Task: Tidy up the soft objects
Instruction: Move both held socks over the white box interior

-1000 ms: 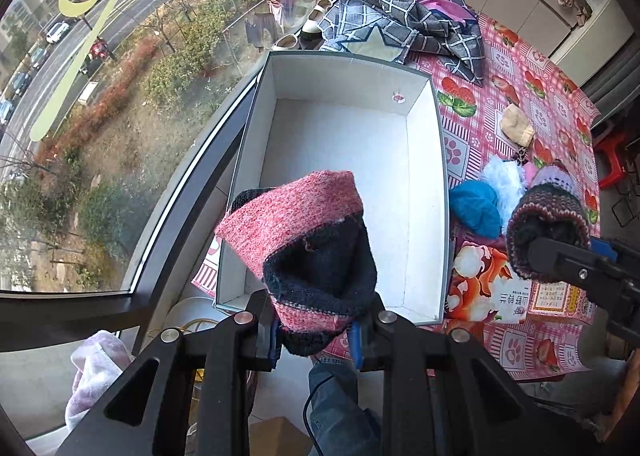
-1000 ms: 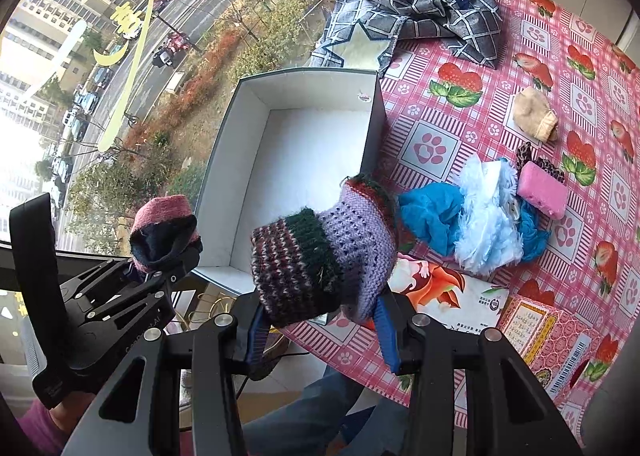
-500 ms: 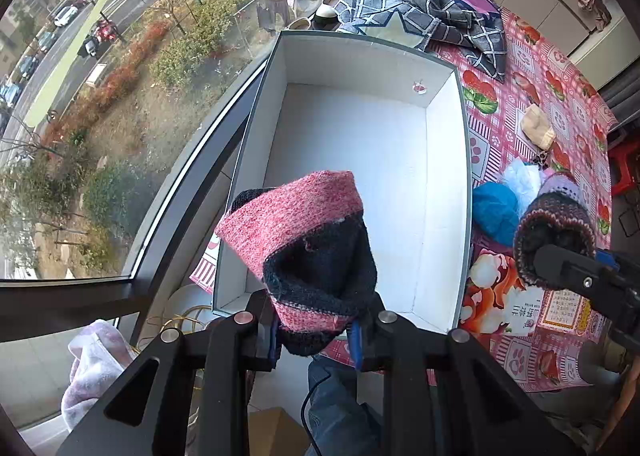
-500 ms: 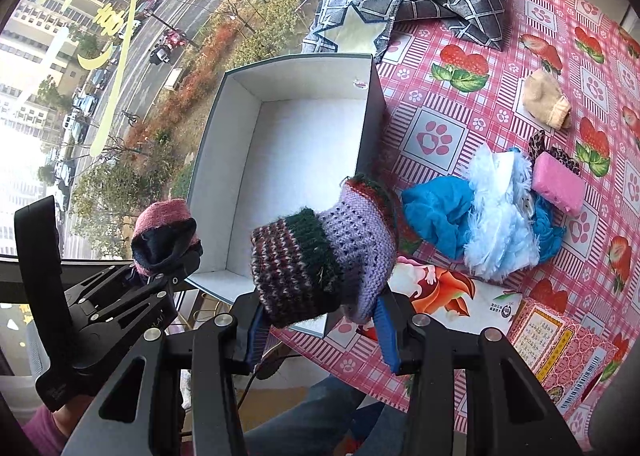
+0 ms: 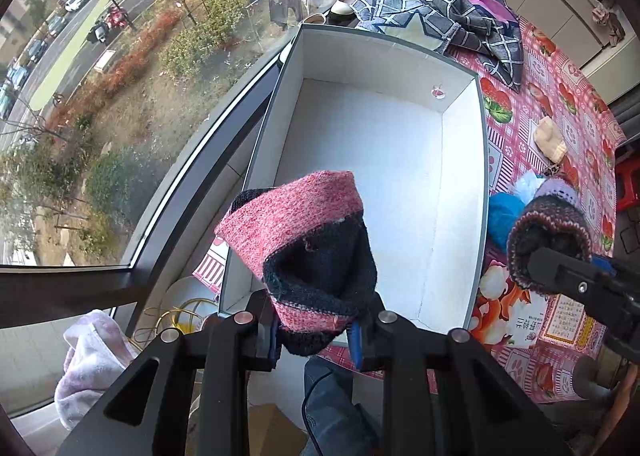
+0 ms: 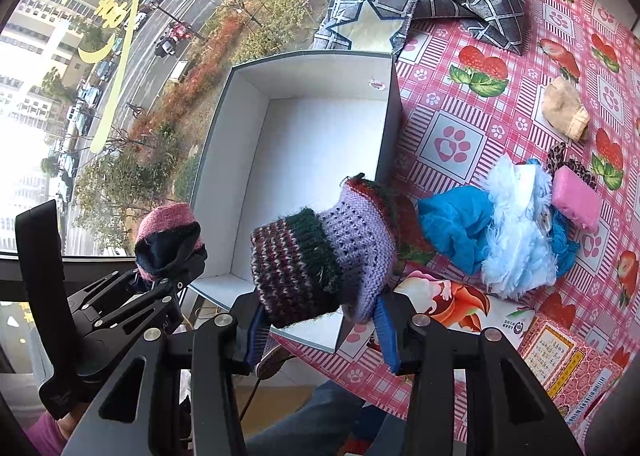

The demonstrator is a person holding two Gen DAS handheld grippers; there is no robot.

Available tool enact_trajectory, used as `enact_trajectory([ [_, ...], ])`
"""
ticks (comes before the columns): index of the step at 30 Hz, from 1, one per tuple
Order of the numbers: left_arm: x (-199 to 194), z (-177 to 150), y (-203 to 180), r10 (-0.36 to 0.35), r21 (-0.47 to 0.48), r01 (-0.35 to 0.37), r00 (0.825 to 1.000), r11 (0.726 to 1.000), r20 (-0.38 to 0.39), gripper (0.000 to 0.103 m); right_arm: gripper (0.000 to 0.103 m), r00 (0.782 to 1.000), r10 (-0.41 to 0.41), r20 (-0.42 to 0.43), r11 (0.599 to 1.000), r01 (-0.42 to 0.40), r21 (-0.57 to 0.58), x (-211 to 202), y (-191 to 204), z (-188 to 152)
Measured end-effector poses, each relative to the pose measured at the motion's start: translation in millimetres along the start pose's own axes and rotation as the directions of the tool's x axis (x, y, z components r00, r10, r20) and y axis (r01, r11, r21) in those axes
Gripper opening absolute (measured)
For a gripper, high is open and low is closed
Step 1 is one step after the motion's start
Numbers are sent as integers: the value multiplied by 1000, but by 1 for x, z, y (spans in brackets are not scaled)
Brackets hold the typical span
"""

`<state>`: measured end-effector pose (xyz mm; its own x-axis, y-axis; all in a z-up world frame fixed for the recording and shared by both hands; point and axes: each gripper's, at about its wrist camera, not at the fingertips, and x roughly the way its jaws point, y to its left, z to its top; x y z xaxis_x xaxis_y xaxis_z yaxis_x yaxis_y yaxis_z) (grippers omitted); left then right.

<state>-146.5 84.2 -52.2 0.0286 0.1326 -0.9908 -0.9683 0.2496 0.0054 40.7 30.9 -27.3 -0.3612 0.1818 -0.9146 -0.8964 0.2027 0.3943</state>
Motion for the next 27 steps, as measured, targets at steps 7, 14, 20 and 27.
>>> enact_trajectory([
  [7,8,0,6,-37,-30,36,999,999,-30,28,46,1000,4,-18,1000,-3,15,5,1,1],
  [14,15,5,2,-32,-17,31,999,999,-44,28,46,999,23,-29,999,-22,25,17,5,10],
  [20,27,12,-1,-5,-8,4,999,1000,-54,28,46,998,59,-28,998,-58,16,28,11,28],
  [27,46,10,4,-1,-45,-3,995,999,-99,28,47,994,98,-44,994,-96,49,45,5,52],
])
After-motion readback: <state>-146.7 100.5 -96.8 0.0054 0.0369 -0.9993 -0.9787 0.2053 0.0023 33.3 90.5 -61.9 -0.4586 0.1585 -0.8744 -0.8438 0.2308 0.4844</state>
